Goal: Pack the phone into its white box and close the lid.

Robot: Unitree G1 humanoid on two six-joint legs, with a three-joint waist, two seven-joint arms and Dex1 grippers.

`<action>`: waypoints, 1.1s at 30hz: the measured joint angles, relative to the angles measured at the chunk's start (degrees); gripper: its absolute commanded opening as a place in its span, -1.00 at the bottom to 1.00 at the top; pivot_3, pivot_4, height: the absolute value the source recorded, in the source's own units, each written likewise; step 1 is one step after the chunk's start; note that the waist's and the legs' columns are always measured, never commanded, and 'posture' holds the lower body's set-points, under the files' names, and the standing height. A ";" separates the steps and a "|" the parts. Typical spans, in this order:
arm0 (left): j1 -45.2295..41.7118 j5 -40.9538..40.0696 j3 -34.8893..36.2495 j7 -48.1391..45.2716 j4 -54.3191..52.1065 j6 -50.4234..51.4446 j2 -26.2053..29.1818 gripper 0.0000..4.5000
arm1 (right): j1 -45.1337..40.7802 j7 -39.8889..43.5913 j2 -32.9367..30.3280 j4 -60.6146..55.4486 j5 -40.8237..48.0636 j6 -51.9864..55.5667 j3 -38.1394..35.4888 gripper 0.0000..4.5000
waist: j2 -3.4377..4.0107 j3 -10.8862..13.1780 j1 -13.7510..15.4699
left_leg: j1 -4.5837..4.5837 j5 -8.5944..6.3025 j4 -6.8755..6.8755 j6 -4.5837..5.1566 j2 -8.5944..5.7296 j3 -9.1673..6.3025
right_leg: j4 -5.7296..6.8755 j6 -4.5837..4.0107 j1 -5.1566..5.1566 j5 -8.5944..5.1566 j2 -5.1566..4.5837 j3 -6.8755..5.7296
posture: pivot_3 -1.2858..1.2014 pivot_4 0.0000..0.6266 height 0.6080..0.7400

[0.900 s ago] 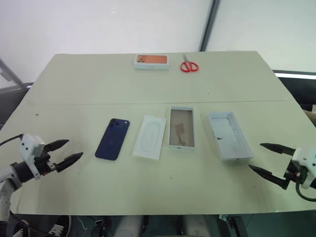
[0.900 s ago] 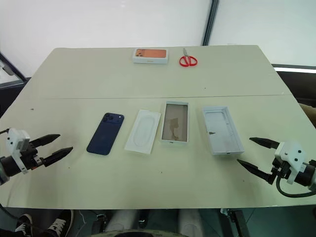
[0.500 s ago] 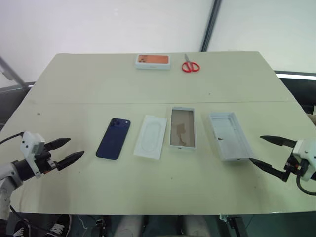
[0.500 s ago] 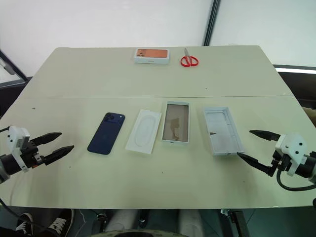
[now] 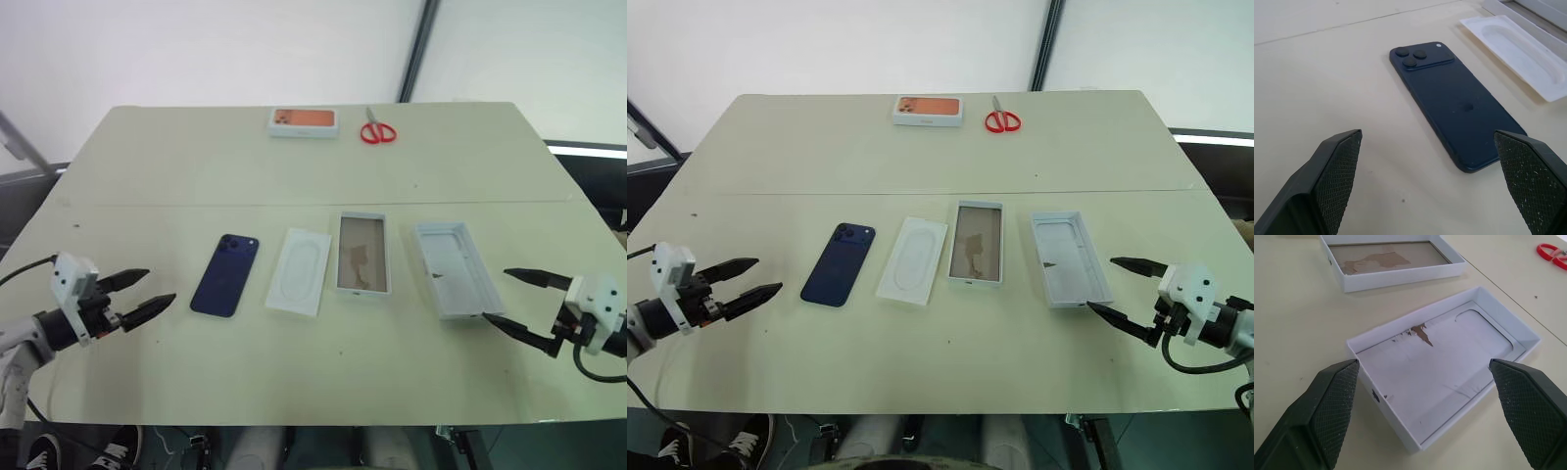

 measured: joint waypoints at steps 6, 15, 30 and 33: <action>-6.64 -1.46 -2.58 7.34 -5.67 8.60 -1.43 1.00 | -2.96 -1.97 -0.23 -4.66 -0.38 5.42 3.91 0.98 | 0.01 0.00 -0.11 | 0.00 0.00 0.01 0.00 -0.03 0.00 | 0.03 0.22 0.00 0.12 0.01 -0.02 | 0.03 -0.52 1.00; -13.10 -11.32 -9.93 19.49 -13.26 32.68 -7.89 1.00 | -15.63 -5.93 -0.87 -17.70 -0.14 18.01 13.47 0.98 | 0.01 0.03 -0.25 | -0.06 0.01 0.01 0.01 -0.05 -0.04 | 0.13 0.28 -0.08 0.14 0.08 -0.11 | 0.03 -0.52 1.00; -19.44 -19.21 -12.06 32.18 -11.87 47.39 -22.96 1.00 | -20.11 -7.79 2.62 -18.22 -1.47 19.22 19.28 0.98 | -0.06 0.04 0.02 | -0.09 0.03 0.17 0.00 -0.10 -0.06 | 0.19 0.29 -0.05 0.15 0.11 -0.15 | 0.03 -0.52 1.00; -19.36 -20.87 -11.23 35.63 -13.47 49.52 -25.21 1.00 | -20.12 -8.14 2.65 -17.85 -1.82 18.60 19.29 0.98 | -0.07 0.03 0.01 | -0.08 0.03 0.18 0.00 -0.11 -0.06 | 0.18 0.30 -0.02 0.16 0.10 -0.15 | 0.03 -0.52 1.00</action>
